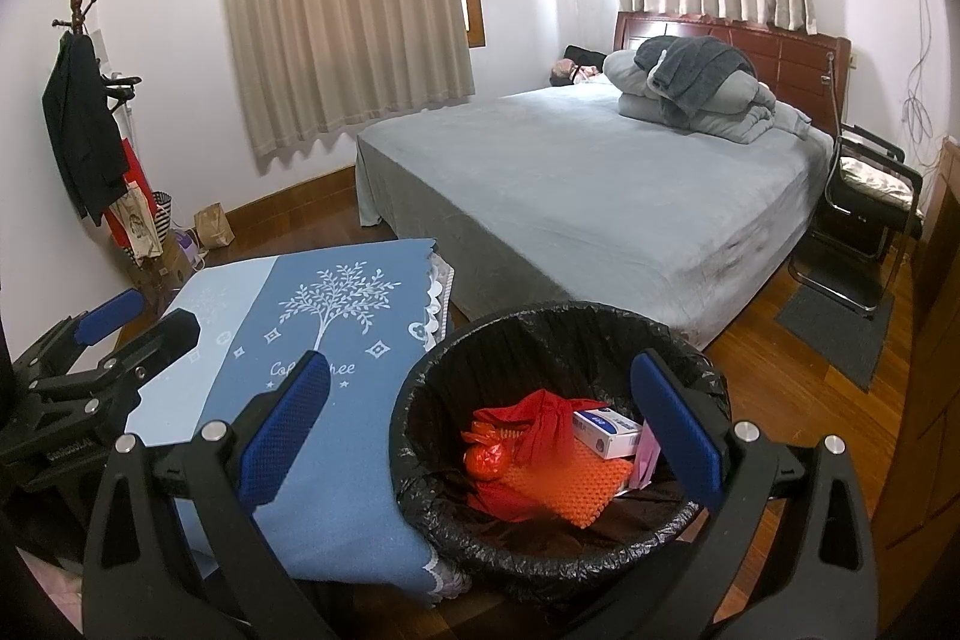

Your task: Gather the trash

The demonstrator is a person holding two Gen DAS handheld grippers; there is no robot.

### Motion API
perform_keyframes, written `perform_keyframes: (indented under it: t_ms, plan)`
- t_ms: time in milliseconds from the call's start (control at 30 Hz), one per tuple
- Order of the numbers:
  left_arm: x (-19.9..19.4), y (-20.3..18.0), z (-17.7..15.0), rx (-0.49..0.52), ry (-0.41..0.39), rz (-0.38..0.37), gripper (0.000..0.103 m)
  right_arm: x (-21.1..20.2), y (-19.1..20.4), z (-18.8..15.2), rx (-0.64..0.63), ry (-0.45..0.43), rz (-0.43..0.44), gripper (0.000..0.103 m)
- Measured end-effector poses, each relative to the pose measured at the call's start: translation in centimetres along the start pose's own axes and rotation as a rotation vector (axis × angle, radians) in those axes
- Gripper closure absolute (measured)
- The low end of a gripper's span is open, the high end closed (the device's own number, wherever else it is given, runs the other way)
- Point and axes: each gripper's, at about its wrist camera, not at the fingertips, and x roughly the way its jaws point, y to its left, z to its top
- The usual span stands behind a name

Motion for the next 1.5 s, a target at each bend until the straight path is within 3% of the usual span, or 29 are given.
perform_keyframes:
  t_ms: [1500]
  plan:
    - [-0.31,-0.31,0.03,-0.006,0.005,-0.009,0.006,0.40,0.64,-0.41,-0.003,0.009,0.003,0.005]
